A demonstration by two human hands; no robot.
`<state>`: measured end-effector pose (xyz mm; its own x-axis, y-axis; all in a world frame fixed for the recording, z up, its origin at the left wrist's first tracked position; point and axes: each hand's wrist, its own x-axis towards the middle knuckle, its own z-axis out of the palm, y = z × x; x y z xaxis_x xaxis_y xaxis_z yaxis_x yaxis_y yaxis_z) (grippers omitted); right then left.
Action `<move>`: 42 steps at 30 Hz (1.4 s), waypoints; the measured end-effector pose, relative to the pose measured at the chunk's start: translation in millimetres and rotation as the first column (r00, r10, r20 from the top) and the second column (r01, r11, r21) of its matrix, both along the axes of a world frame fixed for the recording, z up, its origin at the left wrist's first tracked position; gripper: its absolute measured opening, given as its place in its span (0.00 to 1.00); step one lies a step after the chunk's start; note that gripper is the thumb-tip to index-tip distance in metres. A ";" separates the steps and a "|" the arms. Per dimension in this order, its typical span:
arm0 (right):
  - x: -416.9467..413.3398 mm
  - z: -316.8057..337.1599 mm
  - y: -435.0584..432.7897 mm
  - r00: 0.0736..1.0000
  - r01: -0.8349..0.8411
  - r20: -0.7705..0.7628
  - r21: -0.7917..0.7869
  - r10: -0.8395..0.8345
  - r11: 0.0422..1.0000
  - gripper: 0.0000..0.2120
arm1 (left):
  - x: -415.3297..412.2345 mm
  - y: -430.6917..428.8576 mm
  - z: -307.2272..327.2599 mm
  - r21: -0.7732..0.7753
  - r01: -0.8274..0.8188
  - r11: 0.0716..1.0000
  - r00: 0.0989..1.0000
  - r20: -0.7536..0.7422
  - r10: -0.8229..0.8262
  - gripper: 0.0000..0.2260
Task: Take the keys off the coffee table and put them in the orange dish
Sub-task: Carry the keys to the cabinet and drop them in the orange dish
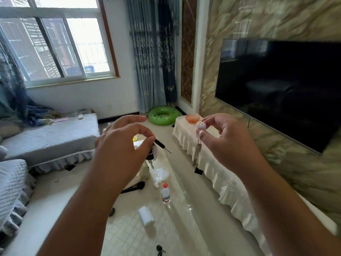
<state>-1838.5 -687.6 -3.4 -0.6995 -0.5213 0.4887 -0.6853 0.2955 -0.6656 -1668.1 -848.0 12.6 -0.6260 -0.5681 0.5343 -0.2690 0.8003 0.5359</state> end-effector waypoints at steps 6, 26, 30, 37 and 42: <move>26.1 -11.3 3.2 0.991 0.132 -0.012 0.033 -0.131 0.991 0.05 | 1.9 -24.9 -14.4 0.051 0.170 0.984 0.985 -0.039 -0.168 0.05; 35.7 -39.1 161.1 0.858 0.509 0.047 0.061 -0.512 0.859 0.05 | -74.3 89.1 -37.6 0.059 0.552 0.832 0.830 0.060 -0.554 0.02; 24.1 -43.2 207.5 0.834 0.543 0.067 0.073 -0.547 0.837 0.04 | -100.5 136.8 -36.3 0.035 0.595 0.803 0.800 0.070 -0.596 0.02; -6.3 -41.6 278.1 0.812 0.577 0.022 0.109 -0.583 0.809 0.05 | -138.2 210.6 -40.4 0.018 0.619 0.785 0.781 0.093 -0.618 0.02; -26.5 -44.4 319.8 0.816 0.572 0.009 0.129 -0.578 0.810 0.07 | -160.5 250.9 -51.0 0.028 0.623 0.782 0.778 0.075 -0.623 0.02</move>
